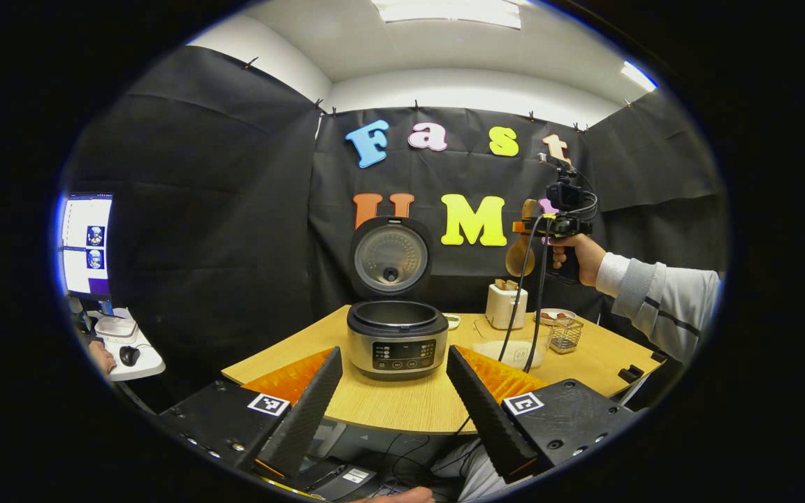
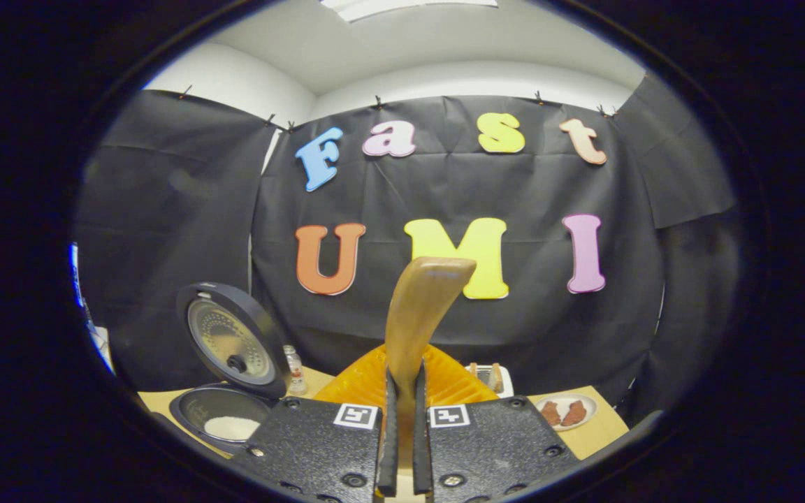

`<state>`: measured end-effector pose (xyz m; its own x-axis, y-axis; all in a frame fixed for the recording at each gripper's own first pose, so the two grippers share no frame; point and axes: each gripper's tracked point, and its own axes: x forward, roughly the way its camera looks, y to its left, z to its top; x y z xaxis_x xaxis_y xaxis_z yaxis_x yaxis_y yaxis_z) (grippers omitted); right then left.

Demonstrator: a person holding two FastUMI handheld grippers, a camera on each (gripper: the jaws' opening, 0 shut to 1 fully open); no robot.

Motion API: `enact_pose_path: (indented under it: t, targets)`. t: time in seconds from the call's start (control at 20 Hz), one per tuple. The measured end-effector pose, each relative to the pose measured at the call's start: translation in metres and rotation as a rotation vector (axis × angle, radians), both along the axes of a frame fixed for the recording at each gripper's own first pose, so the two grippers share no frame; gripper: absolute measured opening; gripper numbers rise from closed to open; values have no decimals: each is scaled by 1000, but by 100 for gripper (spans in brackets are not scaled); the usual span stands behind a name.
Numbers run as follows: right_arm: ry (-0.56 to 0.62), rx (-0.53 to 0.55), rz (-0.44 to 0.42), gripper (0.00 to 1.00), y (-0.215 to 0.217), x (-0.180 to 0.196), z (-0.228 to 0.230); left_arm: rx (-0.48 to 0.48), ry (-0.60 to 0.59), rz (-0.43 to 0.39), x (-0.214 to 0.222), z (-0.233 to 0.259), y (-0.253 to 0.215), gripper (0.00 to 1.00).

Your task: Close the left gripper, press the button to open the rice cooker; take a wooden spoon from the chopstick holder with the right hand, scoop a spoonful of rice and pour it into the rice cooker, then put the wooden spoon back into the chopstick holder.

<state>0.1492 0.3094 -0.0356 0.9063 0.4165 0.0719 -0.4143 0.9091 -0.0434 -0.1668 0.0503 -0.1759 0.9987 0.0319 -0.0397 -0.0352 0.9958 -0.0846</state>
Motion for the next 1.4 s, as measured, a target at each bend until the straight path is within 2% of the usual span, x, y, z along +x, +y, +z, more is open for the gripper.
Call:
enact_pose_path:
  t: [0.35, 0.7, 1.1, 1.25, 1.4]
  targets:
    - [-13, -24, -125, 14, -94, 28, -8, -11, -10, -19, 11, 11, -27, 95]
    - [108, -49, -184, 14, -148, 48, -66, -22, -14, -28, 23, 21, -50, 95]
    - [256, -42, -221, 14, -181, 67, -152, 3, -66, -44, 54, 43, -68, 96]
    - [308, 3, -205, 14, -186, 75, -171, -1, -75, -30, 79, 47, -58, 96]
    - [412, 47, -148, 16, -181, 77, -196, 5, -59, -22, 105, 49, -53, 96]
